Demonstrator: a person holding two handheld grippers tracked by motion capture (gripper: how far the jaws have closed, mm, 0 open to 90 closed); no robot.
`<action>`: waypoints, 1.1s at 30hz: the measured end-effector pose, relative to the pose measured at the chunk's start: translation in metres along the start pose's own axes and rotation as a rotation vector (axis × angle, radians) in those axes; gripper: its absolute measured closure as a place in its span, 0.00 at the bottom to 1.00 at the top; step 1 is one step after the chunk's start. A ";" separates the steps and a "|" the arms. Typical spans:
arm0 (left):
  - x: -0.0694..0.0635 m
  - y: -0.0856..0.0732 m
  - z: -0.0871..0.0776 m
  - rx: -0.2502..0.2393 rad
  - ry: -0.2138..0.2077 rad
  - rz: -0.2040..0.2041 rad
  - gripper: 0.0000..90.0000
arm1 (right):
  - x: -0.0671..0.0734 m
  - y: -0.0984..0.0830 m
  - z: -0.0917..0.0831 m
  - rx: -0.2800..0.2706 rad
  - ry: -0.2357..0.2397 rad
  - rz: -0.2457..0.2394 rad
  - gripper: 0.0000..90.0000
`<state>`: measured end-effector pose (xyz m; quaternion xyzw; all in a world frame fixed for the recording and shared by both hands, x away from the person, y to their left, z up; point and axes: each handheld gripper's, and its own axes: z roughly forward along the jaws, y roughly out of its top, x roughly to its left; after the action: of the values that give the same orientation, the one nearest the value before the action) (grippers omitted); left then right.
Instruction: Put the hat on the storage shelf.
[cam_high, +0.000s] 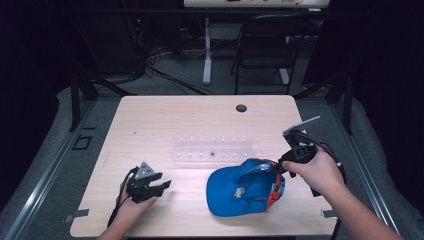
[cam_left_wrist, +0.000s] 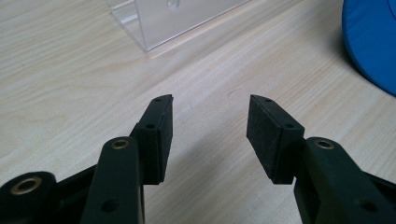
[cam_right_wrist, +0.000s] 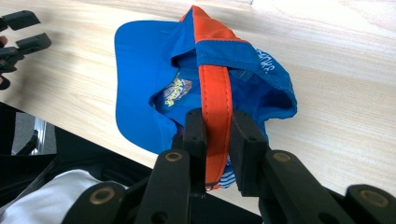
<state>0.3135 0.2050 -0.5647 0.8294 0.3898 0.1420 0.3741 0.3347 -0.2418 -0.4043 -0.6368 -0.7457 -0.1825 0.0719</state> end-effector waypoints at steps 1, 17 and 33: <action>0.000 0.000 0.000 -0.001 0.001 -0.001 0.57 | 0.001 0.000 -0.001 -0.003 0.003 0.002 0.87; -0.001 0.000 0.000 -0.002 -0.002 -0.003 0.57 | 0.007 0.008 -0.027 0.006 0.170 0.031 0.87; -0.002 0.000 0.001 0.003 -0.004 0.002 0.57 | 0.011 0.011 -0.037 -0.005 0.356 0.076 0.87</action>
<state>0.3131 0.2032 -0.5655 0.8306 0.3883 0.1404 0.3736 0.3393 -0.2438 -0.3647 -0.6225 -0.6959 -0.2913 0.2081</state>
